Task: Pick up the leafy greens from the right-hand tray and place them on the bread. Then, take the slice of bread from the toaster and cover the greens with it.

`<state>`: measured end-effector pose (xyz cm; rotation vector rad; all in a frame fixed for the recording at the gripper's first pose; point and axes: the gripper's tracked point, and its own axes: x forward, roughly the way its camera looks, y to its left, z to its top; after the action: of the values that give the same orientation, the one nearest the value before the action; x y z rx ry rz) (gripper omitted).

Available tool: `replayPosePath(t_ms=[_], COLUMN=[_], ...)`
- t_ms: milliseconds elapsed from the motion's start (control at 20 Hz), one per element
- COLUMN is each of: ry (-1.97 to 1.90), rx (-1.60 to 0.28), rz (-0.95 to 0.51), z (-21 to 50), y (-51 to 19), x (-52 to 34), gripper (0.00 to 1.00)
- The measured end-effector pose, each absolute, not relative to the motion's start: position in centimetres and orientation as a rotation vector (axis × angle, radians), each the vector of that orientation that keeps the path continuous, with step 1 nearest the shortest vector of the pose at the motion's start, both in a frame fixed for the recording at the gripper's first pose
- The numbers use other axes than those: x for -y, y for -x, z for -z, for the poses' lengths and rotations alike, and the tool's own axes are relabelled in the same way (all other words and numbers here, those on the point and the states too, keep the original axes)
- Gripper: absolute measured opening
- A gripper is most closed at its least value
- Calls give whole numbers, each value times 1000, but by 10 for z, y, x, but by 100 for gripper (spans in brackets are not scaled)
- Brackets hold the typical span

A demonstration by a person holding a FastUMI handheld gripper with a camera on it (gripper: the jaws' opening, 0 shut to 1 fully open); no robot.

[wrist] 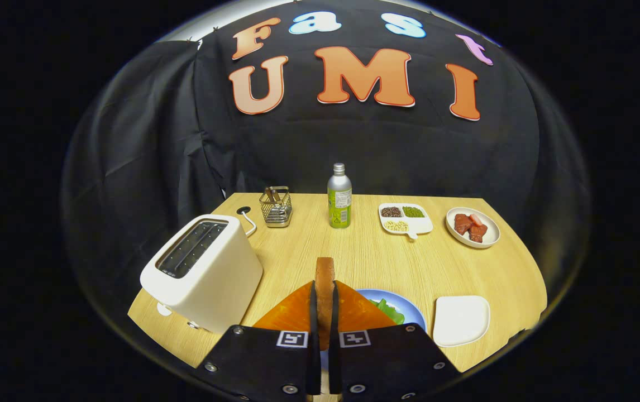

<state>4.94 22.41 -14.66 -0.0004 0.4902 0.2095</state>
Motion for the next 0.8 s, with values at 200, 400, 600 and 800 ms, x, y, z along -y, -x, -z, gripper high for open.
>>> replayPosePath(t_ms=[200, 400, 600, 800], ry=[-9, -48, -69, -96], rx=[-547, -565, -595, -647], rz=[-200, -198, -189, -193], z=[178, 187, 198, 215], y=[-51, -54, -61, -64], x=[-204, -184, -155, -132], gripper=[6, 6, 8, 12])
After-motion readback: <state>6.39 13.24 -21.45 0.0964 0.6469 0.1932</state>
